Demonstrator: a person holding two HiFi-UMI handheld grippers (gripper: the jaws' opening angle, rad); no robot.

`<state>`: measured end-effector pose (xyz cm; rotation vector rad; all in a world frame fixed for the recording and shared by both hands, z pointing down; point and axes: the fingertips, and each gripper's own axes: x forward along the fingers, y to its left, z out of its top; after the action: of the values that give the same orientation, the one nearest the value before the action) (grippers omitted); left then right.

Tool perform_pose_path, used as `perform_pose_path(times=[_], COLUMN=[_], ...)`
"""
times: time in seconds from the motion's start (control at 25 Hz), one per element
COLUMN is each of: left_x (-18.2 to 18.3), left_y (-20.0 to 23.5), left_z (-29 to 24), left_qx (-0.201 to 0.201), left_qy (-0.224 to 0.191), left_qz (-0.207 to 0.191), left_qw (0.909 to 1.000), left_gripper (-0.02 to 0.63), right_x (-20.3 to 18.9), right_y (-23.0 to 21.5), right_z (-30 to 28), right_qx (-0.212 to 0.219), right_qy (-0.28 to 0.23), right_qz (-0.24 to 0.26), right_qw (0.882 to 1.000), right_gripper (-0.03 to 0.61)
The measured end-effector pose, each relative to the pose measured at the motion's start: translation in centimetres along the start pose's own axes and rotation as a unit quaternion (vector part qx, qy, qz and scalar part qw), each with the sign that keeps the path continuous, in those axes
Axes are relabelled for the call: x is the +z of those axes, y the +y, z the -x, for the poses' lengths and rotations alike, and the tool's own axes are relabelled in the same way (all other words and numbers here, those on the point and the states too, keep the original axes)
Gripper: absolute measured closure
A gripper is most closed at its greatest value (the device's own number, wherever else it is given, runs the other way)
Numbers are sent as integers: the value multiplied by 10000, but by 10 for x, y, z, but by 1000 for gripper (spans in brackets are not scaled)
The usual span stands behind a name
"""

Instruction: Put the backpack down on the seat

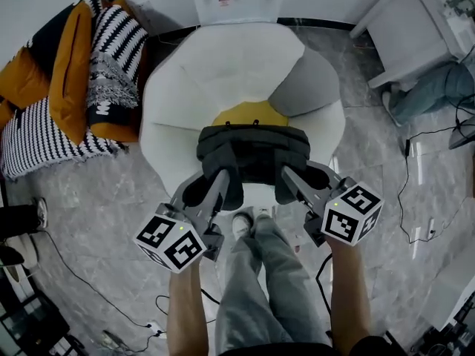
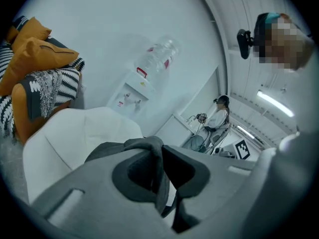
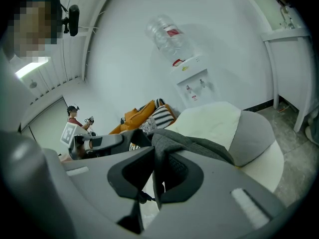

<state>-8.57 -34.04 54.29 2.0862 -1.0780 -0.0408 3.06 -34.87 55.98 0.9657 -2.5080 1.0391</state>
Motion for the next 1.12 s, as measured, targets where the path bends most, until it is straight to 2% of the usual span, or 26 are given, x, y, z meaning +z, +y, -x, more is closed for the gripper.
perform_pose_path(times=[0.16, 0.4, 0.52, 0.72, 1.12], left_x=[2, 4, 4, 6, 27], left_y=[14, 33, 38, 45, 68], left_z=[-10, -28, -36, -57, -84], left_qx=[116, 70, 92, 70, 120], left_qy=[-123, -47, 69, 31, 86], left_qz=[141, -31, -101, -94, -274], left_qw=[9998, 10000, 9999, 9999, 9995], left_gripper=[571, 571, 571, 571, 571], right_x=[3, 9, 9, 16, 37], right_y=[-10, -29, -37, -57, -76], right_z=[-15, -32, -38, -47, -74], right_qx=[83, 288, 318, 346, 440], right_qy=[94, 245, 272, 326, 429], right_qz=[90, 345, 317, 400, 657], right_qw=[9999, 9987, 9986, 9981, 9959], right_gripper=[538, 538, 538, 538, 538])
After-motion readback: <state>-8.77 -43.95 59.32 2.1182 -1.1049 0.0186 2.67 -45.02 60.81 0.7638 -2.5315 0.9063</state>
